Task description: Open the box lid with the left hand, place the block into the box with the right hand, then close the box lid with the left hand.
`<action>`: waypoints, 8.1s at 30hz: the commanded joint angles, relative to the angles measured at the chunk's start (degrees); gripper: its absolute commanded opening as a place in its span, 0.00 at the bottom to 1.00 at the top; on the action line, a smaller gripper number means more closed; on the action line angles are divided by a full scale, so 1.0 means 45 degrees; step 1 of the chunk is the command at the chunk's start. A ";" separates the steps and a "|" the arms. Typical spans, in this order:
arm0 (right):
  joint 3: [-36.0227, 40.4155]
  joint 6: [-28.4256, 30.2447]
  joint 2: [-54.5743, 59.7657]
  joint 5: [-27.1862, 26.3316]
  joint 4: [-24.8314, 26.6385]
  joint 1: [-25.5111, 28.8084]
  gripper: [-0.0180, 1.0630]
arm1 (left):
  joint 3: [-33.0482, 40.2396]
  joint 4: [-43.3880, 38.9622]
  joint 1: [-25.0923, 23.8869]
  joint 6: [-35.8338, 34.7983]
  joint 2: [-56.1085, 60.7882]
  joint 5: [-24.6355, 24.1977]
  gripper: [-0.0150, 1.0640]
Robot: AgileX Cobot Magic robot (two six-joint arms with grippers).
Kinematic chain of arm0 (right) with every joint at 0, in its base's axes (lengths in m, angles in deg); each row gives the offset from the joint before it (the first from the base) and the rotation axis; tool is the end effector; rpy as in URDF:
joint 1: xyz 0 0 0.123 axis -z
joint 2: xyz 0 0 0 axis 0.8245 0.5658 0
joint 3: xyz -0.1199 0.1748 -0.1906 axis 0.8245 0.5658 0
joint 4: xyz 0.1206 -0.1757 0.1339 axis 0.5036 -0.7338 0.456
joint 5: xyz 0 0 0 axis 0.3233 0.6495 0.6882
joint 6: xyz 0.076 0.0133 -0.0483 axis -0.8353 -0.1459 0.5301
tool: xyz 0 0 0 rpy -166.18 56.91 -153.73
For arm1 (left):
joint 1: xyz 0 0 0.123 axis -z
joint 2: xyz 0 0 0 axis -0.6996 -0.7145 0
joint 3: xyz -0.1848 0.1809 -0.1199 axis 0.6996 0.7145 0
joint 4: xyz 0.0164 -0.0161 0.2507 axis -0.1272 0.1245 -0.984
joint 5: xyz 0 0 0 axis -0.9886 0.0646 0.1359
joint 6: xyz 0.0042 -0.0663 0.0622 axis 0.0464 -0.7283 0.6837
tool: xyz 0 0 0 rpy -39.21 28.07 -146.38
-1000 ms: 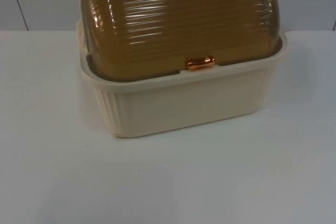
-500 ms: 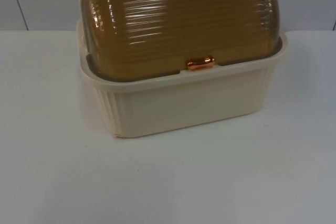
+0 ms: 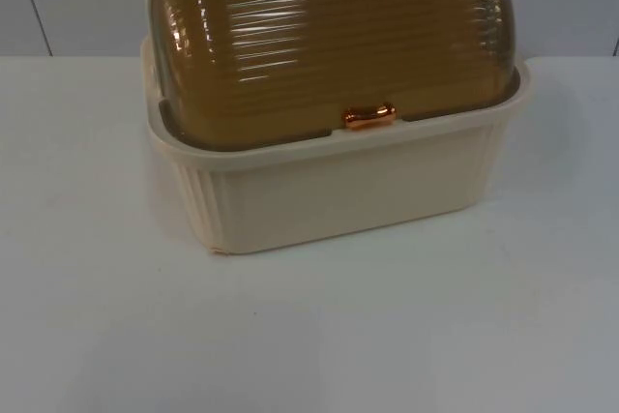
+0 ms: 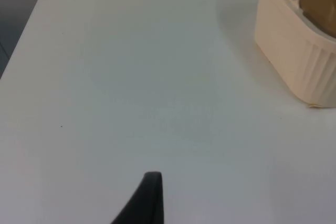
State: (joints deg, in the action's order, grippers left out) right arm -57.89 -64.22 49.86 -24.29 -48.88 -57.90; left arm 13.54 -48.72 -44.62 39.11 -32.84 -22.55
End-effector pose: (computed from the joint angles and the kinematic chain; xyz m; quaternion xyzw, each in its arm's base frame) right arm -0.0087 0.0022 0.2840 -0.0101 0.8499 0.0314 0.5259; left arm -0.0053 -0.0016 0.2748 -0.0013 0.8611 -0.0084 0.5084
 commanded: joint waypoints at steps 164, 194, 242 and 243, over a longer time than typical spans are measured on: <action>-0.5257 -0.1316 0.9842 -0.4808 -0.4382 -0.0033 0.99 | -0.5844 -2.2450 1.2142 -1.1810 -2.3179 0.8016 0.01; -0.5257 -0.1316 0.9842 -0.4973 -0.4382 -0.0033 0.99 | -0.7037 -2.2450 1.1443 -1.1746 -2.3730 0.9449 0.01; -0.5257 -0.1499 0.9842 -0.4965 -0.4382 -0.0033 0.99 | -0.7123 -2.2450 1.0852 -0.9807 -2.4325 0.7121 0.01; -0.5257 -0.1499 0.9842 -0.4965 -0.4382 -0.0033 0.99 | -0.7191 -2.2450 1.0852 -0.9628 -2.4325 0.6957 0.01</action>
State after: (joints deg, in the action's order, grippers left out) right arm -81.06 -70.67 94.23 -46.17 -68.27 -57.90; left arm -18.14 -149.93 4.26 -4.74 -142.39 11.08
